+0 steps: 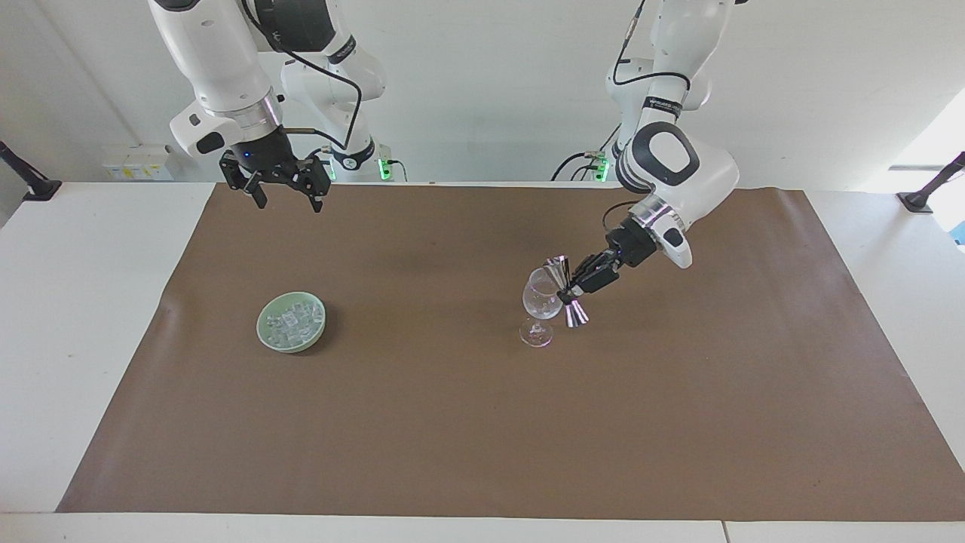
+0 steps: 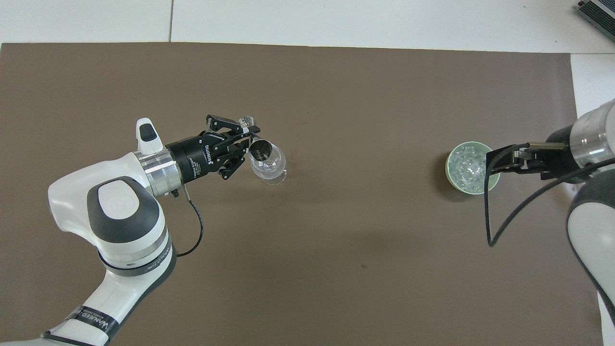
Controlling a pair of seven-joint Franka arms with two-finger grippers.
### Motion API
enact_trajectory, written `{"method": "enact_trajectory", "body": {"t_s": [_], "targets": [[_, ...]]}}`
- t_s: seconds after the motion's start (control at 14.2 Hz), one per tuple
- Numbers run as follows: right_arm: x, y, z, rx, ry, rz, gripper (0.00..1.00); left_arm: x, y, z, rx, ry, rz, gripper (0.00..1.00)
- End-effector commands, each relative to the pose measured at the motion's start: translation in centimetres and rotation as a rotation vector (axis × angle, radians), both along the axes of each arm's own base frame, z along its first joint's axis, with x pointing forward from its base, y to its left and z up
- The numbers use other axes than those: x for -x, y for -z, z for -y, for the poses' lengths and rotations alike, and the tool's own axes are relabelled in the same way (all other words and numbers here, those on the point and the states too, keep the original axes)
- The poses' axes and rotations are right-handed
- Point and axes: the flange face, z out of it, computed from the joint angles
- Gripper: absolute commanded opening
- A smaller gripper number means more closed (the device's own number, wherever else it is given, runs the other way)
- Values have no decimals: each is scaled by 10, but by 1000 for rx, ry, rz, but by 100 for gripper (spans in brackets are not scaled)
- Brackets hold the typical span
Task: Pour wine and add ice with both arms
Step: 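Tilt the jigger over the clear glass with the left gripper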
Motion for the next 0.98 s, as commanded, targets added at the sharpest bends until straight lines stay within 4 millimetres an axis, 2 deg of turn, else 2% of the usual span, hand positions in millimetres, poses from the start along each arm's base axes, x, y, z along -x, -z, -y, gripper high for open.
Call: {"method": "enact_trajectory", "body": {"t_s": [0.0,0.91], "targets": [[4,-1,4,-22,-17,-15,100,9,-3,-1,-19,-4,36,0],[4,-1,4,-22,-19,-15,100,4,-11,7,-56,-12,104,0]]}}
